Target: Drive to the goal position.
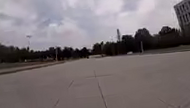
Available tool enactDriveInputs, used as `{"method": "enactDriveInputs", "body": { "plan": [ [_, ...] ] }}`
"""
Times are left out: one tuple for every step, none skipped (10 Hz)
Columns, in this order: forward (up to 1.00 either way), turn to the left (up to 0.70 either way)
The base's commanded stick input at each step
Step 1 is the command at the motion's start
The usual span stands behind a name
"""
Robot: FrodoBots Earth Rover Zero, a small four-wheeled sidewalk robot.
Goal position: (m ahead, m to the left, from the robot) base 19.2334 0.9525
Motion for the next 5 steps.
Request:
{"method": "enactDriveInputs", "body": {
  "plan": [
    [0.85, 0.00],
    [0.85, 0.00],
    [0.85, 0.00],
    [0.85, 0.00],
    [0.85, 0.00]
  ]
}}
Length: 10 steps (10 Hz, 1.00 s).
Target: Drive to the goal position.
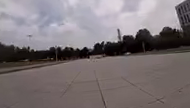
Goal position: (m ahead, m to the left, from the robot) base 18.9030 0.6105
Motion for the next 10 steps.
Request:
{"method": "enactDriveInputs", "body": {
  "plan": [
    [0.85, 0.00],
    [0.85, -0.03],
    [0.85, -0.05],
    [0.85, -0.27],
    [0.85, -0.04],
    [0.85, 0.00],
    [0.85, 0.00],
    [0.85, 0.00],
    [0.85, 0.00],
    [0.85, 0.00]
  ]
}}
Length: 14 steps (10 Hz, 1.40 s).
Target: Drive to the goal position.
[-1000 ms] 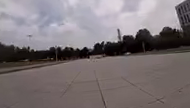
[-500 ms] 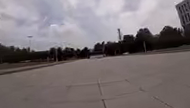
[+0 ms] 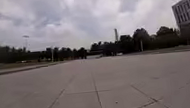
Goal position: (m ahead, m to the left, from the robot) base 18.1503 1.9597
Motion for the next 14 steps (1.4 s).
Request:
{"method": "enactDriveInputs", "body": {
  "plan": [
    [0.85, 0.00],
    [0.85, 0.00],
    [0.85, 0.00],
    [0.85, 0.00],
    [0.85, 0.00],
    [0.85, 0.00],
    [0.85, 0.00],
    [0.85, 0.00],
    [0.85, 0.00],
    [0.85, 0.00],
    [0.85, 0.00],
    [0.85, 0.00],
    [0.85, 0.00],
    [0.85, 0.00]
  ]
}}
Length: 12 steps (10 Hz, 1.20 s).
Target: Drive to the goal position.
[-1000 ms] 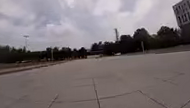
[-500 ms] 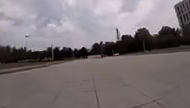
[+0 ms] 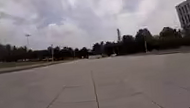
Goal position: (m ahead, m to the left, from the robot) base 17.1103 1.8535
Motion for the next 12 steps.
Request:
{"method": "enactDriveInputs", "body": {
  "plan": [
    [0.85, 0.00],
    [0.85, 0.00],
    [0.85, 0.00],
    [0.85, 0.00],
    [0.85, 0.00],
    [0.85, 0.00],
    [0.85, 0.00],
    [0.85, 0.00],
    [0.85, 0.00],
    [0.85, 0.00],
    [0.85, 0.00],
    [0.85, 0.00]
  ]
}}
